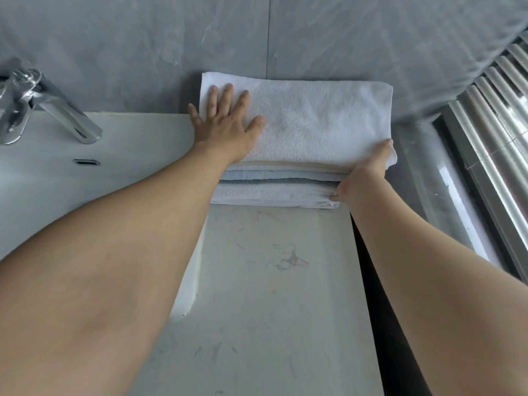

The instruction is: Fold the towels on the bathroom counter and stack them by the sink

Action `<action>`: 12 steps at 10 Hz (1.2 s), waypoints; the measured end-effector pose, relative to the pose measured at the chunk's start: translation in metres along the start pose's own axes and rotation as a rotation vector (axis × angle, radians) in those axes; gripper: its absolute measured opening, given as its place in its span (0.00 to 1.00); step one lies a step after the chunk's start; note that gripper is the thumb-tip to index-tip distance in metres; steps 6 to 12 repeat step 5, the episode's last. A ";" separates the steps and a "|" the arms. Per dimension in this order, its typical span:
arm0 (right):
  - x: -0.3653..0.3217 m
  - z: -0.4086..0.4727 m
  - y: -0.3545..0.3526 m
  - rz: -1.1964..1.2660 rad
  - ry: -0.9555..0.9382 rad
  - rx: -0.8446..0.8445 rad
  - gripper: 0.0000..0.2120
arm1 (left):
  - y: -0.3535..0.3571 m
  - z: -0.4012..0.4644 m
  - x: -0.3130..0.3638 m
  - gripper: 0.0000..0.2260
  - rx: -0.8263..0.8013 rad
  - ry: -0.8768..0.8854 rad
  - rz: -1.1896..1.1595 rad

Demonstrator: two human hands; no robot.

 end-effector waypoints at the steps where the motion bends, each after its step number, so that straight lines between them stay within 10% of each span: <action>1: 0.016 -0.013 -0.009 0.018 -0.040 0.014 0.46 | -0.008 -0.011 0.001 0.31 0.079 0.014 0.026; 5: 0.068 -0.041 -0.053 -0.339 -0.576 -0.185 0.18 | 0.011 -0.112 -0.013 0.28 0.360 0.130 -0.126; 12: 0.068 -0.041 -0.053 -0.339 -0.576 -0.185 0.18 | 0.011 -0.112 -0.013 0.28 0.360 0.130 -0.126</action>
Point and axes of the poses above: each hand's wrist, its own z-axis towards the middle knuckle, its own y-axis out of the palm, x = y × z, the point moved 4 cm from there along z, towards the middle knuckle
